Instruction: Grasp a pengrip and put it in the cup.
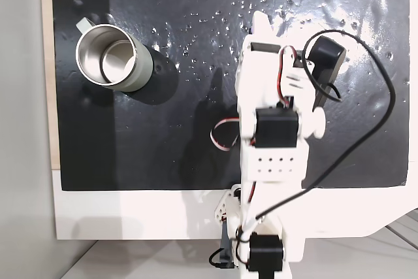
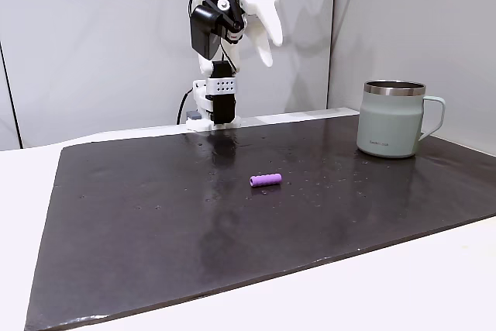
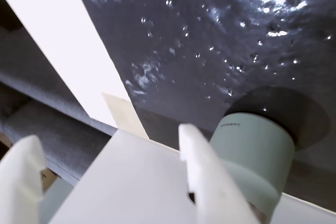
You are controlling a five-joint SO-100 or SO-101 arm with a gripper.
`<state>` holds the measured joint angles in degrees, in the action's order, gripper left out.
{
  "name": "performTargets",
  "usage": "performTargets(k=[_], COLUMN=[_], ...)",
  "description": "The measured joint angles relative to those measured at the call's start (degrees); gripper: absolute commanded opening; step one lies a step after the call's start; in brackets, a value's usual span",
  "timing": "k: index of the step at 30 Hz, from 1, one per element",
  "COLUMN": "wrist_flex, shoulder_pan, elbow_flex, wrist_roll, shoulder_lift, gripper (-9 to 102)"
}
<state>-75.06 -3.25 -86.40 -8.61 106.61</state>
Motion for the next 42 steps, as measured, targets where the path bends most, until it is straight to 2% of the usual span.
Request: performTargets(k=[10,17,27,38,42], wrist_flex=[-6.86,-11.87,-11.95,-9.49,-8.88], shoulder_pan=[2.81,5.89,6.33,6.33,6.42], elbow_flex=[17.23,31.11,43.77,43.95,46.49], wrist_roll=[-2.02,0.79,5.01,7.29,8.53], shoulder_lift=[-22.59,-38.85,-53.26,-62.14,-65.39], gripper=[27,28,28,27,21])
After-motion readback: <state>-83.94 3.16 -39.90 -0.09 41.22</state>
